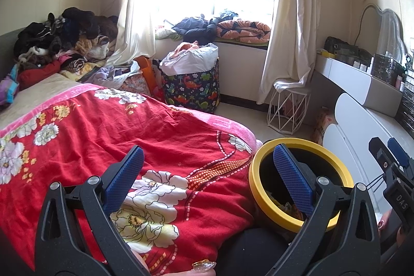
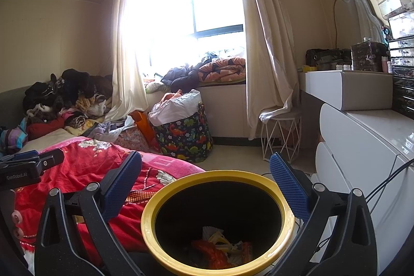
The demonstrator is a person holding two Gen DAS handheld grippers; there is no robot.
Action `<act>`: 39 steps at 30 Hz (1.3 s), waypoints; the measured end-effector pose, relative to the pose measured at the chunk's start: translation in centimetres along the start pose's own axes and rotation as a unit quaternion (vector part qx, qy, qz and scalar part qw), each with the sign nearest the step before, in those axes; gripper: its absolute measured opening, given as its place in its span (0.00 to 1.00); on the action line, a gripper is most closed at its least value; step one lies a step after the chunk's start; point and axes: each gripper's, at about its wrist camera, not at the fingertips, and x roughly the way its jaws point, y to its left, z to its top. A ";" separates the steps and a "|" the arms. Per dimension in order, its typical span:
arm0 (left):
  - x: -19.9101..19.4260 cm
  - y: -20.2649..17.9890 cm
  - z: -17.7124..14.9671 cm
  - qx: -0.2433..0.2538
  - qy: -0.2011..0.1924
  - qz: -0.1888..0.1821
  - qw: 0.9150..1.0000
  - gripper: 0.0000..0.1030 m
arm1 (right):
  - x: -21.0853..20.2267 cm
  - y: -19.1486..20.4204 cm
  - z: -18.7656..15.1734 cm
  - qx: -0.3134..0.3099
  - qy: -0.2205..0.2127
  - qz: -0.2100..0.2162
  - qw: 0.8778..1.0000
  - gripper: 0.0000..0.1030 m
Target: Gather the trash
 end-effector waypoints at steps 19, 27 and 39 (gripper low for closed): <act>0.0 0.2 0.0 0.000 0.000 0.001 1.000 0.89 | 0.1 -0.1 0.1 0.000 0.001 0.000 1.000 0.94; 0.0 0.1 0.0 0.001 0.000 0.000 1.000 0.89 | 0.1 -0.2 0.1 0.001 0.002 0.001 1.000 0.94; 0.0 0.1 0.0 0.001 0.001 0.001 1.000 0.89 | 0.1 -0.3 0.1 0.002 0.002 0.000 1.000 0.94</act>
